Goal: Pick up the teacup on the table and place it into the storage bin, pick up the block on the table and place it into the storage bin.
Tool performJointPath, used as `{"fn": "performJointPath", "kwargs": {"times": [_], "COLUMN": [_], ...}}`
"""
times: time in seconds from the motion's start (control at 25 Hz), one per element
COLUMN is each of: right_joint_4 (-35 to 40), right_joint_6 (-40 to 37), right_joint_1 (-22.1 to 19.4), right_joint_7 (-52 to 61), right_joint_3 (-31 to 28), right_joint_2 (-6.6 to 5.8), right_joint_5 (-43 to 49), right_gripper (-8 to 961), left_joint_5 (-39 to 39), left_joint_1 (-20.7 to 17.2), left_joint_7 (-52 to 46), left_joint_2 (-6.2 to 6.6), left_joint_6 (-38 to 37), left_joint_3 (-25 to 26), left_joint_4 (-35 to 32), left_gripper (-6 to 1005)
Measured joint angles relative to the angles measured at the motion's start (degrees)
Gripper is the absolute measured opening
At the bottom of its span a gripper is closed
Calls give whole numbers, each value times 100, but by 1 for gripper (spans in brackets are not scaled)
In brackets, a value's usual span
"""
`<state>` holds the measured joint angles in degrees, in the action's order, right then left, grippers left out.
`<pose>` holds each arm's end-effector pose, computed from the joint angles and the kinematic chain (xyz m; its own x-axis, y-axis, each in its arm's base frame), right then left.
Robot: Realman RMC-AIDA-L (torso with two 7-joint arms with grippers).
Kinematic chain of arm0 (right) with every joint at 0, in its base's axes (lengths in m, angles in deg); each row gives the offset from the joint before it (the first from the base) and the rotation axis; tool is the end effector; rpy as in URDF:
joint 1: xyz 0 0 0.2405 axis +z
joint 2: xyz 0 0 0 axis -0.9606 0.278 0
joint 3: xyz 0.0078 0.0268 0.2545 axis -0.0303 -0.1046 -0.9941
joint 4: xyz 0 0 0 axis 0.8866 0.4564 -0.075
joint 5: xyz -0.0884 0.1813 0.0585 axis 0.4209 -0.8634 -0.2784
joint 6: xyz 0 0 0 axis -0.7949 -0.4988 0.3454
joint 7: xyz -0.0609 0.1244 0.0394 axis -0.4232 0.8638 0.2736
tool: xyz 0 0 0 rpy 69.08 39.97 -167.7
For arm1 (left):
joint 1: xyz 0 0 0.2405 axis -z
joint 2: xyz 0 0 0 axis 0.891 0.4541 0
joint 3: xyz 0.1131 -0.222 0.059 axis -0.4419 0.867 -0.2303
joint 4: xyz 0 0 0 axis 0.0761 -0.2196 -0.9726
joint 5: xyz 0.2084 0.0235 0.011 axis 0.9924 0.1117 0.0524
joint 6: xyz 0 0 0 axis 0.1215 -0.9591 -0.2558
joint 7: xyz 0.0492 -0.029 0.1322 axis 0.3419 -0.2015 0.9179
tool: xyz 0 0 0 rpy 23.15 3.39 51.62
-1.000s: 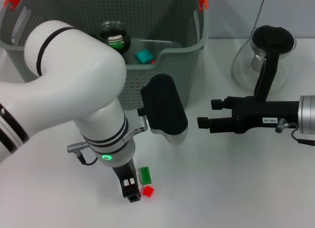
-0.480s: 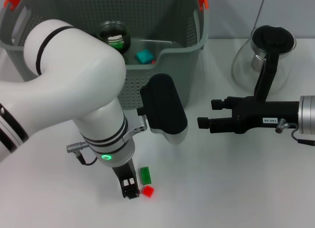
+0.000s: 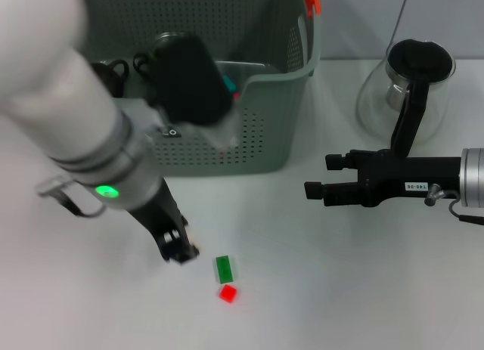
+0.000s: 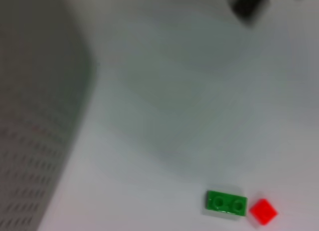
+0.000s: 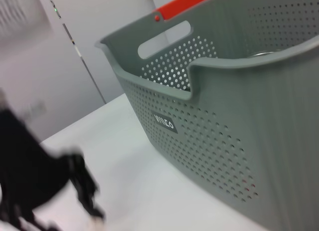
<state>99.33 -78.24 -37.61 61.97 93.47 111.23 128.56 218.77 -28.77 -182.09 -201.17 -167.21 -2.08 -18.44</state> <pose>0.2478 0.3569 -0.0317 0.7622 -0.4946 -0.4177 -0.5747 -0.8139 -0.0849 -0.1391 0.3158 -0.0297 0.8040 0.3824 -0.4553 0.2549 -0.9135 -0.3171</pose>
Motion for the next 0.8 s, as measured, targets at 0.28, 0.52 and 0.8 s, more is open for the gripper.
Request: {"fn": "performJointPath", "kwargs": {"times": [0.28, 0.52, 0.8], "right_joint_4": [9, 13, 16], "right_joint_6": [-33, -47, -81], "right_joint_1": [-4, -4, 5], "right_joint_7": [1, 24, 33], "right_joint_3": [0, 32, 45], "right_joint_2": [-6, 2, 15], "right_joint_5": [10, 20, 19], "right_gripper": [917, 917, 917], "left_joint_5": [-1540, -2178, -2129], "left_joint_1": [105, 668, 1076], "left_joint_7": [743, 1290, 1269], "left_joint_2": [34, 226, 662], "left_joint_6": [-736, 518, 2339], "left_joint_3": [2515, 4219, 4158], "left_joint_4": [-1315, -720, 1300], "left_gripper": [437, 466, 501]}}
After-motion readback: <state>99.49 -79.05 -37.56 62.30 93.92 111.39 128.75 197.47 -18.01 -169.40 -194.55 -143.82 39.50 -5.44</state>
